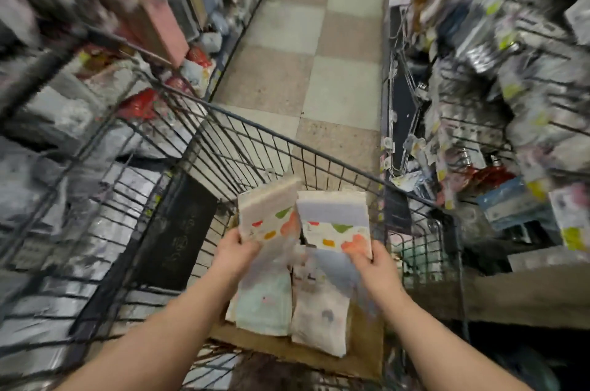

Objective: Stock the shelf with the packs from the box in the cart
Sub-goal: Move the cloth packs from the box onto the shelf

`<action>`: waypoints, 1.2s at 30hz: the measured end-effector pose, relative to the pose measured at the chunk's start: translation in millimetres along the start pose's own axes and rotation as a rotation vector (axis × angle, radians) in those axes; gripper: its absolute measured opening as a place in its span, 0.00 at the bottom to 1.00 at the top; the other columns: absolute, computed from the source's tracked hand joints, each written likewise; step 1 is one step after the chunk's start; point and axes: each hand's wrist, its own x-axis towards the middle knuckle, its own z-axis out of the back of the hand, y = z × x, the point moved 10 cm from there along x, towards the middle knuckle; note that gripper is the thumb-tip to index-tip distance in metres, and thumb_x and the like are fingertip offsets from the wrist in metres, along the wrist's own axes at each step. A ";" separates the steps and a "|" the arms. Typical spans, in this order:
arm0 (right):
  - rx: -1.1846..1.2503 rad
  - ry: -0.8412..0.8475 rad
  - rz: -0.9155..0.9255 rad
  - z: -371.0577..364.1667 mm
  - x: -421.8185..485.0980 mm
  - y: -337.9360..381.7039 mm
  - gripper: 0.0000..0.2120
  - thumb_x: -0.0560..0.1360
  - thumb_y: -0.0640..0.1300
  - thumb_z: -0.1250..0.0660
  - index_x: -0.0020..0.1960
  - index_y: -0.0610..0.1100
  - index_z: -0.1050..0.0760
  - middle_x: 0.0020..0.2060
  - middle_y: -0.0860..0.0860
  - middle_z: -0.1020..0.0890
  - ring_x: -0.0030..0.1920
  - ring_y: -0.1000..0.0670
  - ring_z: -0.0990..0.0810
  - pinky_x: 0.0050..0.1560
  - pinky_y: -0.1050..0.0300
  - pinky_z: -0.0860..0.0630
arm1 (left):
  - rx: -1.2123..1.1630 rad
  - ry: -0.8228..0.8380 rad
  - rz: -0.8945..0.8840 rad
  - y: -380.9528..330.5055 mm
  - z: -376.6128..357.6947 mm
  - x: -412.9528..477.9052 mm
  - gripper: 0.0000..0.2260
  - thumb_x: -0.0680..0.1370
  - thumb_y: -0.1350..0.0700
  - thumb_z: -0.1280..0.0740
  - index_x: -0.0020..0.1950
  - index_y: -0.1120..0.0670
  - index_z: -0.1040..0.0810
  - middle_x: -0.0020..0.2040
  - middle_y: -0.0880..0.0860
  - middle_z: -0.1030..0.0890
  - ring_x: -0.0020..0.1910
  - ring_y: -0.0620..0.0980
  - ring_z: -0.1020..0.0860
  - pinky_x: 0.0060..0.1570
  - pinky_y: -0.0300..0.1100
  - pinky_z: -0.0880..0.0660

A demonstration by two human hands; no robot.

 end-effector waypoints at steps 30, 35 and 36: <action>0.380 -0.658 0.470 130.5 -406.4 125.7 0.12 0.77 0.50 0.35 0.56 0.43 0.26 0.49 0.51 0.19 0.51 0.51 0.20 0.52 0.53 0.23 | -0.182 0.605 -0.696 -138.2 69.8 -312.6 0.13 0.77 0.64 0.35 0.61 0.59 0.24 0.56 0.57 0.18 0.53 0.56 0.20 0.48 0.48 0.23; 0.336 -0.880 0.436 193.1 -486.4 78.7 0.05 0.75 0.51 0.32 0.46 0.53 0.28 0.47 0.54 0.20 0.49 0.52 0.21 0.50 0.52 0.24 | -0.127 0.782 -0.762 -125.2 11.4 -384.7 0.12 0.76 0.65 0.34 0.58 0.57 0.23 0.54 0.56 0.17 0.52 0.56 0.19 0.45 0.47 0.23; 0.346 -0.917 0.426 204.7 -500.6 67.8 0.06 0.74 0.51 0.31 0.45 0.53 0.28 0.47 0.54 0.20 0.50 0.50 0.21 0.52 0.49 0.23 | -0.113 0.811 -0.772 -122.0 0.4 -400.3 0.11 0.76 0.64 0.34 0.58 0.57 0.22 0.54 0.55 0.17 0.52 0.55 0.19 0.47 0.48 0.23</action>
